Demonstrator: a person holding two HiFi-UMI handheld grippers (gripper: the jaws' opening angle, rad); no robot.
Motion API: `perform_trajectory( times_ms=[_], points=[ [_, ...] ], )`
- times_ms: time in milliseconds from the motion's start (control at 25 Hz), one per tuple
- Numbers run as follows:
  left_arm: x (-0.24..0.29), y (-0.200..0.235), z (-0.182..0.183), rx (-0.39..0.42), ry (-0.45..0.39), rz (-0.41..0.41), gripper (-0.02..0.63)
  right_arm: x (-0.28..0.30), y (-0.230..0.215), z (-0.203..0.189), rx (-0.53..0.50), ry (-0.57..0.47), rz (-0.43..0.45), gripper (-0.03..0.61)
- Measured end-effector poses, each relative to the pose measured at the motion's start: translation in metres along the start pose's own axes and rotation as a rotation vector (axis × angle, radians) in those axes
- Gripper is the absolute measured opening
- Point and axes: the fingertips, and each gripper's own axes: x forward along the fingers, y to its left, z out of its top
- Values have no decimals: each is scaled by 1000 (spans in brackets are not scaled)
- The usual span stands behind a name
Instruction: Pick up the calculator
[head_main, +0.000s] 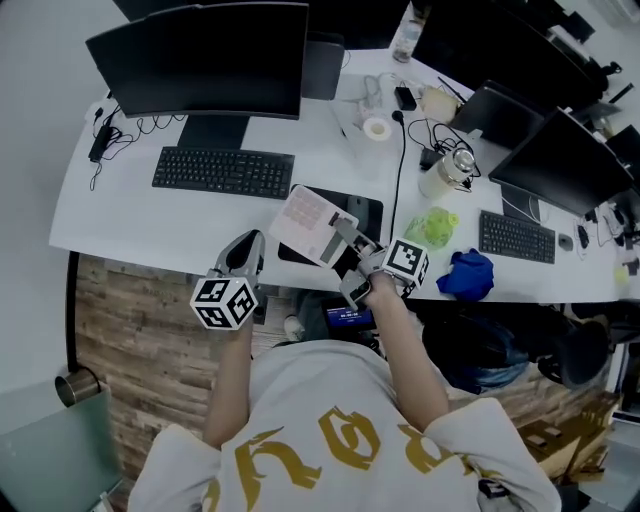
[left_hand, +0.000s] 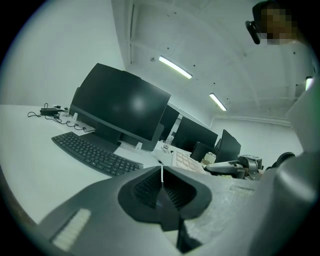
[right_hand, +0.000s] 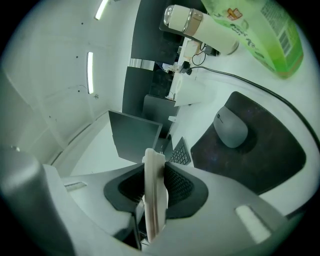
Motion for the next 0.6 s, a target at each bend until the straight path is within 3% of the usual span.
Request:
perform_trajectory(
  times_ms=[440,600],
  points=[
    [-10,-7,12,40,-16,-4,9,-7,6,-2,-4,-8,15,112],
    [-8,-6,11,5,-21,-12,9,-5,5,-1,2,-9,12,112]
  ],
)
